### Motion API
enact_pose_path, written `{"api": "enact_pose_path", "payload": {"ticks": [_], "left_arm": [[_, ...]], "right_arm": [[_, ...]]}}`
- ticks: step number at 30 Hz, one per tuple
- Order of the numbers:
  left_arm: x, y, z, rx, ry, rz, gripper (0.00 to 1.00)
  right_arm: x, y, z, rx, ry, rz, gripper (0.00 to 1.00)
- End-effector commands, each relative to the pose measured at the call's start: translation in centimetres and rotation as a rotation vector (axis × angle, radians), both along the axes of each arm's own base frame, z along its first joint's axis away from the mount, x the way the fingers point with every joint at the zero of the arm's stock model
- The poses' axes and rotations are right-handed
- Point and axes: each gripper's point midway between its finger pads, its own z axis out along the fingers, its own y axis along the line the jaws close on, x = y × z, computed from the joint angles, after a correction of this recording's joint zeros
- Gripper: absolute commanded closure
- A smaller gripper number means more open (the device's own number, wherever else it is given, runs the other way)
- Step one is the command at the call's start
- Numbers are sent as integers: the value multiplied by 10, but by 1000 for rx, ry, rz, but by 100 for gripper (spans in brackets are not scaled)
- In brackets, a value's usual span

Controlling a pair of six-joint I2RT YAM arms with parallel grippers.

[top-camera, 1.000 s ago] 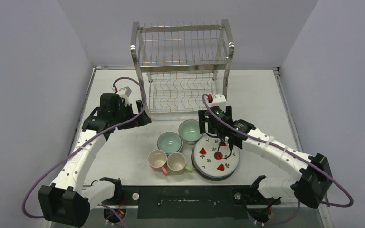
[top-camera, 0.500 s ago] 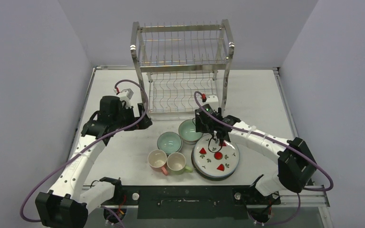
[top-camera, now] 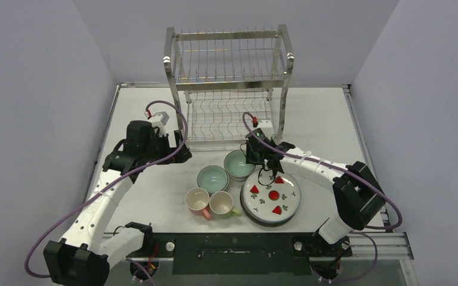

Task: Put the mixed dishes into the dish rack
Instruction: Pick up the bowl from the center of the board.

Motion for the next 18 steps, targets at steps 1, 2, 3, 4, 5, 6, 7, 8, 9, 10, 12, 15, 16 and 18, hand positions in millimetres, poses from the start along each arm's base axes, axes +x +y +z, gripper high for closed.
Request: {"api": "enact_pose_path", "payload": {"ticks": [1, 2, 3, 4, 5, 6, 7, 8, 9, 10, 12, 15, 16, 18], "left_arm": [[5, -1, 8, 1, -43, -10, 4], [5, -1, 7, 2, -43, -9, 4], [5, -1, 7, 3, -41, -9, 4], [6, -1, 7, 4, -41, -8, 4], [6, -1, 6, 4, -40, -8, 4], [6, -1, 6, 4, -40, -8, 4], [6, -1, 6, 4, -39, -8, 4], [6, 0, 6, 4, -40, -7, 4], [6, 0, 6, 5, -40, -6, 4], [6, 0, 5, 5, -37, -6, 4], [6, 0, 6, 4, -39, -6, 4], [6, 1, 6, 3, -45, -3, 4], [6, 1, 6, 3, -45, -2, 4], [6, 1, 7, 0, -46, -3, 4]], "right_arm": [[9, 13, 4, 59, -23, 1, 62], [8, 14, 2, 60, -17, 2, 66], [8, 14, 1, 59, -14, 2, 69], [7, 14, -1, 59, -11, 4, 72], [7, 14, -1, 59, -9, 3, 75], [6, 13, -2, 57, -8, 3, 78], [5, 13, -2, 57, -7, 4, 81], [5, 12, -2, 55, -6, 4, 84], [4, 12, -2, 55, -6, 3, 88], [4, 11, -1, 55, -8, 2, 93], [4, 10, 2, 53, -15, 1, 100], [5, 7, 11, 44, -38, -2, 100], [6, 7, 15, 42, -46, 0, 100], [7, 8, 24, 35, -66, 7, 100]]}}
